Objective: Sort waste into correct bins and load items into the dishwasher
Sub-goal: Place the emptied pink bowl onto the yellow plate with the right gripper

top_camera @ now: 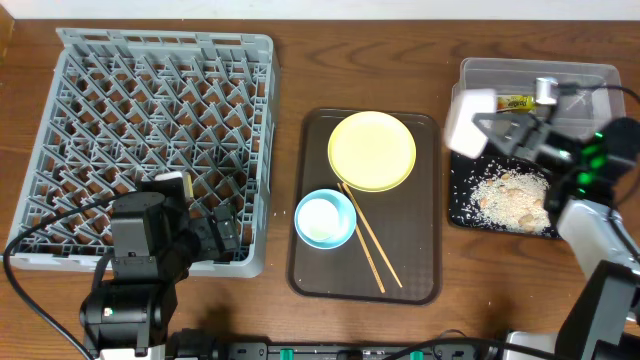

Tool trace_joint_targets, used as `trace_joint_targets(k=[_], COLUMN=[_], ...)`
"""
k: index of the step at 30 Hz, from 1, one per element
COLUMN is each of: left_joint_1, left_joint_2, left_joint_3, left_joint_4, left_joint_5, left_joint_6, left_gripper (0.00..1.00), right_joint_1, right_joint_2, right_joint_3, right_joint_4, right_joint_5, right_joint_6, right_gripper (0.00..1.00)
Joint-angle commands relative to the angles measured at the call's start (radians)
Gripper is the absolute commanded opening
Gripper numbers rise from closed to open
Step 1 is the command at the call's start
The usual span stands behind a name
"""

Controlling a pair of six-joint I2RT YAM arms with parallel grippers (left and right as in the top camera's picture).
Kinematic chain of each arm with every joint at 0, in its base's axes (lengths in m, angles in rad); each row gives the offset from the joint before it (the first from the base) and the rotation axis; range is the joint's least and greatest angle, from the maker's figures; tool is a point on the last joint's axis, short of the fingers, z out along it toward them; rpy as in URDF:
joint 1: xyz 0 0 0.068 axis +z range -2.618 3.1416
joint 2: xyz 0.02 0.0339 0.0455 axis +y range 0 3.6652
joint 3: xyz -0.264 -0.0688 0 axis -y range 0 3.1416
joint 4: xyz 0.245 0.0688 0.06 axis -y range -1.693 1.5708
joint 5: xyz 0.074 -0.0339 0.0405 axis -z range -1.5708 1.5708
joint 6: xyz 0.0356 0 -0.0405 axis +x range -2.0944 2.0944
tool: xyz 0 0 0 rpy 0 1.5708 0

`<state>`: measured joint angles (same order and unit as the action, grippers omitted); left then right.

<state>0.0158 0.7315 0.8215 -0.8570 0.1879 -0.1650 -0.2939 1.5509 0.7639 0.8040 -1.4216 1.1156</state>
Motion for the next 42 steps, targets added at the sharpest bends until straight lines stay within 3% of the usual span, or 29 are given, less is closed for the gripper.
trace_joint_targets(k=[1, 6, 8, 16, 19, 26, 33, 42], left_joint_1=[0.001, 0.001, 0.001, 0.001, 0.001, 0.001, 0.001, 0.001], left_joint_2=[0.0, 0.0, 0.0, 0.0, 0.0, 0.0, 0.0, 0.0], left_joint_3=[0.016, 0.016, 0.016, 0.016, 0.016, 0.016, 0.016, 0.016], left_joint_4=[-0.002, -0.003, -0.003, -0.003, -0.003, -0.003, -0.003, -0.002], left_joint_5=[0.003, 0.003, 0.003, 0.003, 0.003, 0.003, 0.003, 0.003], left_joint_6=[-0.014, -0.013, -0.013, -0.013, -0.013, -0.013, -0.013, -0.013], left_gripper=[1.0, 1.0, 1.0, 1.0, 1.0, 1.0, 1.0, 1.0], right_joint_1=[0.098, 0.192, 0.233, 0.421, 0.505, 0.713, 0.801, 0.806], right_joint_2=[-0.006, -0.006, -0.006, -0.006, -0.006, 0.033, 0.186, 0.329], right_joint_3=[0.048, 0.105, 0.145, 0.433, 0.502, 0.488, 0.487, 0.487], right_joint_4=[-0.008, -0.036, -0.122, -0.953, -1.12, -1.199, -1.197, -1.208], right_joint_5=[0.096, 0.234, 0.298, 0.703, 0.909, 1.291, 1.31, 1.251], right_joint_6=[0.084, 0.021, -0.057, -0.674, -0.846, -1.056, -1.088, -1.067], right_gripper=[0.01, 0.02, 0.02, 0.01, 0.01, 0.01, 0.01, 0.01])
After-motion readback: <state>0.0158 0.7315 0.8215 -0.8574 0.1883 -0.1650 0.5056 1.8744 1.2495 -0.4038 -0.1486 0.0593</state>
